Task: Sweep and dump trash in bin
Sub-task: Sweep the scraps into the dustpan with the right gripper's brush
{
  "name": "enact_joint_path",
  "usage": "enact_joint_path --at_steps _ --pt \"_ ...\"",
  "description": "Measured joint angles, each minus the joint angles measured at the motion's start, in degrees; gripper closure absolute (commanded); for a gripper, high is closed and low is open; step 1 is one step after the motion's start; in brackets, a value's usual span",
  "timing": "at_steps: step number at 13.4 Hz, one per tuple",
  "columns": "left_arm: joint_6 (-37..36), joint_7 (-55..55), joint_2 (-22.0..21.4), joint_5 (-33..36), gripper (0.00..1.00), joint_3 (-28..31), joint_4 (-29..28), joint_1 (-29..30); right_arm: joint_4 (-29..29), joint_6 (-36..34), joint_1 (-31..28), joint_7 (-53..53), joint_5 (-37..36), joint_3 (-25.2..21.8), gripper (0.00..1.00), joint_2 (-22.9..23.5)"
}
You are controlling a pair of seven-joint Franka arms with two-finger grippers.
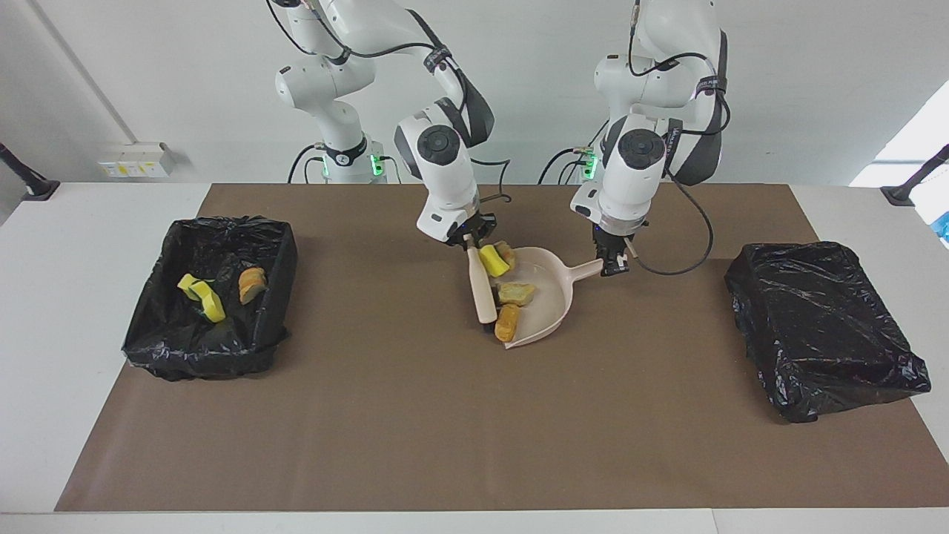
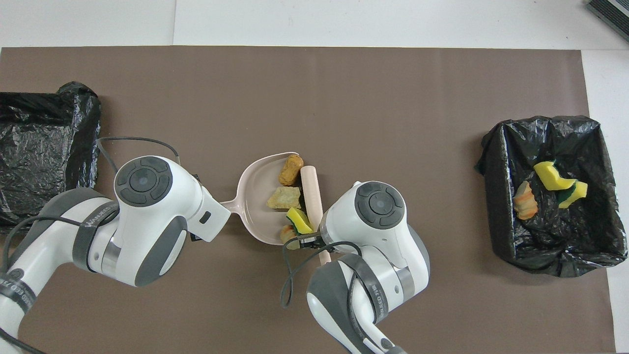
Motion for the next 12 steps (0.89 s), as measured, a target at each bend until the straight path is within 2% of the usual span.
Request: enact_joint_path --at_steps 2,6,7,10,12 --pt "0.0 -0.2 0.0 0.0 1.0 0.0 0.0 0.0 2.7 0.1 1.3 0.0 6.9 0.0 1.0 1.2" --pt "0.0 -0.3 0.0 0.0 1.0 0.0 0.0 0.0 4.1 -2.0 1.5 0.3 8.4 -0.7 1.0 1.1" --pt "0.0 -0.4 0.0 0.0 1.0 0.0 0.0 0.0 4.3 -3.8 1.0 0.4 7.3 -1.1 1.0 0.4" --pt "0.1 -0.8 0.0 0.0 1.0 0.0 -0.1 0.0 3.4 -10.0 -1.4 5.0 -4.9 -1.4 1.0 -3.1" --pt "0.2 -1.5 0.0 0.0 1.0 0.1 -0.1 0.0 2.9 -14.0 -3.6 5.5 -7.8 -1.5 1.0 -5.5"
